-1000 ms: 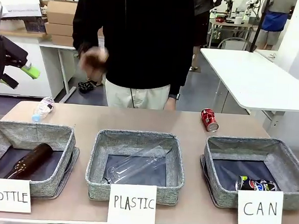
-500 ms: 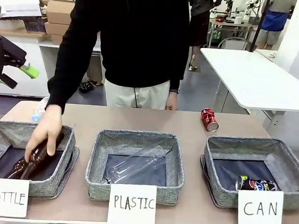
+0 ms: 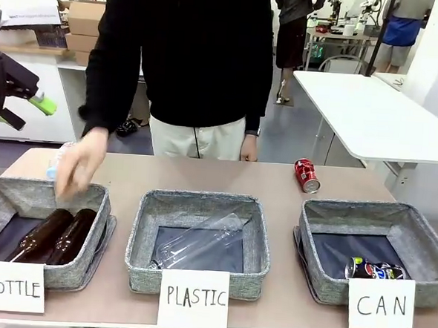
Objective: Sort the can waste into the basket.
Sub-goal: Pick up the can waste from the table and place it in the right Fabric basket.
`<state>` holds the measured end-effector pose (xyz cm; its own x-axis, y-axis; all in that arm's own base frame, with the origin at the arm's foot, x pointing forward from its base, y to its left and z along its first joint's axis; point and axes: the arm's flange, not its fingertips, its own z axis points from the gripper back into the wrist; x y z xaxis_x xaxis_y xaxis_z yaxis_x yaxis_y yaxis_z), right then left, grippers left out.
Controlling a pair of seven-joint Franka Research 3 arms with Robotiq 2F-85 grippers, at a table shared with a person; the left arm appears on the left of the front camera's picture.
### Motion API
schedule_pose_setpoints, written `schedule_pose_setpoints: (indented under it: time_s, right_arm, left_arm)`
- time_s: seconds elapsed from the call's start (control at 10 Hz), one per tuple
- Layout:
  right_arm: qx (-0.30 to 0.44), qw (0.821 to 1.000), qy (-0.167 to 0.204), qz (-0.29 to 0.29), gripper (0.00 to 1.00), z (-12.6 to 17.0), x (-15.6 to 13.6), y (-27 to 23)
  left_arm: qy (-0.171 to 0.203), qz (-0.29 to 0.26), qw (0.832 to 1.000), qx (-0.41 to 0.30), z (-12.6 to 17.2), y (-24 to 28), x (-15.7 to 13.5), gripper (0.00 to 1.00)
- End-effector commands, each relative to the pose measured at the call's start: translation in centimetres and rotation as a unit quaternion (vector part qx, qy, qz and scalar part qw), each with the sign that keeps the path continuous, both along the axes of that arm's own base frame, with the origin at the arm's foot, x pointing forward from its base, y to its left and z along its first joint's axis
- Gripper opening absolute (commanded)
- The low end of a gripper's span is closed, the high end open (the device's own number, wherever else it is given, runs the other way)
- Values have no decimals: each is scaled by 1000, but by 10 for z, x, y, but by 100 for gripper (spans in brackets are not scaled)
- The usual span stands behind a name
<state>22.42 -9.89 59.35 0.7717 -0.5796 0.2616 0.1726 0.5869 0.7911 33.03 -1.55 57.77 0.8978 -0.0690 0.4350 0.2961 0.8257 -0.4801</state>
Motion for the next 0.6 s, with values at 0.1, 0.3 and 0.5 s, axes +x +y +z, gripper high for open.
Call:
schedule_pose_setpoints:
  time_s: [0.1, 0.3, 0.5]
  right_arm:
    - [-305, 951, -35, 38, 100, -9, 141, 118]
    - [-411, 909, -59, -26, 100, -34, 173, 140]
    - [-328, 941, -66, 56, 100, -26, 140, 179]
  left_arm:
    - [-3, -10, 1000, -8, 1, 2, 0, 100]
    - [-3, -10, 1000, -8, 1, 2, 0, 100]
    - [-3, -10, 1000, -8, 1, 2, 0, 100]
